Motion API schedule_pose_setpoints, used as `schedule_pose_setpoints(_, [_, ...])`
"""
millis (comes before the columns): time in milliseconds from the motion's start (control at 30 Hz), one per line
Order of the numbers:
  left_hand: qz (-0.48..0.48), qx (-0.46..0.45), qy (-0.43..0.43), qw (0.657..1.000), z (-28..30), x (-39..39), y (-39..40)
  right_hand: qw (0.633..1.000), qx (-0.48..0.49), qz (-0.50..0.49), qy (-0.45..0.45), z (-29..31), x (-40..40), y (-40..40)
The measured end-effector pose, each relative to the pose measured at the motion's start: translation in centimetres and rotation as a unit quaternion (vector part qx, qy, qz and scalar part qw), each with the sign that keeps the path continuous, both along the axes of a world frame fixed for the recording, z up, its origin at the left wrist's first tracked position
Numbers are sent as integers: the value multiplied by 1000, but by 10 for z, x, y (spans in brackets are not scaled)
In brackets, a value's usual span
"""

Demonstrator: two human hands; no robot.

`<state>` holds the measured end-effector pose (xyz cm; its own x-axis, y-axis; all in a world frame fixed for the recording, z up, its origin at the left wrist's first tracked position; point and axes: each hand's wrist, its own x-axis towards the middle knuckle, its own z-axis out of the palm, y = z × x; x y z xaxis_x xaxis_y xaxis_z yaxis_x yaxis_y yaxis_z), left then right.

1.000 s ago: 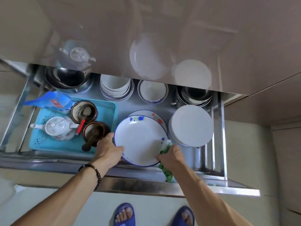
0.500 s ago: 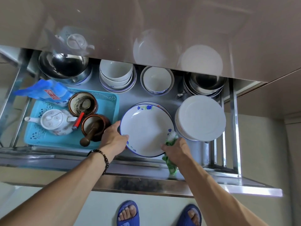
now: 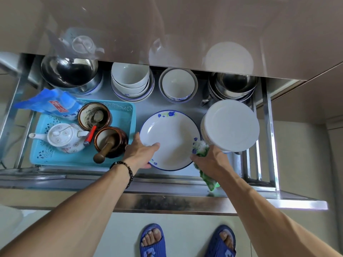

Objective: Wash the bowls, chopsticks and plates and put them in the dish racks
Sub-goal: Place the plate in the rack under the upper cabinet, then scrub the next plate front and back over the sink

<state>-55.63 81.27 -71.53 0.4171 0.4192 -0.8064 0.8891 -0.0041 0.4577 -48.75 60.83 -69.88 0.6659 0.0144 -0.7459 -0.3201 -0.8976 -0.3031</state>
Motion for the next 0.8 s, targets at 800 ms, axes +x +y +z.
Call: schedule_pose_setpoints(800, [-334, 291, -221, 869, 365, 9, -42, 976, 130, -51, -166, 346, 18, -17])
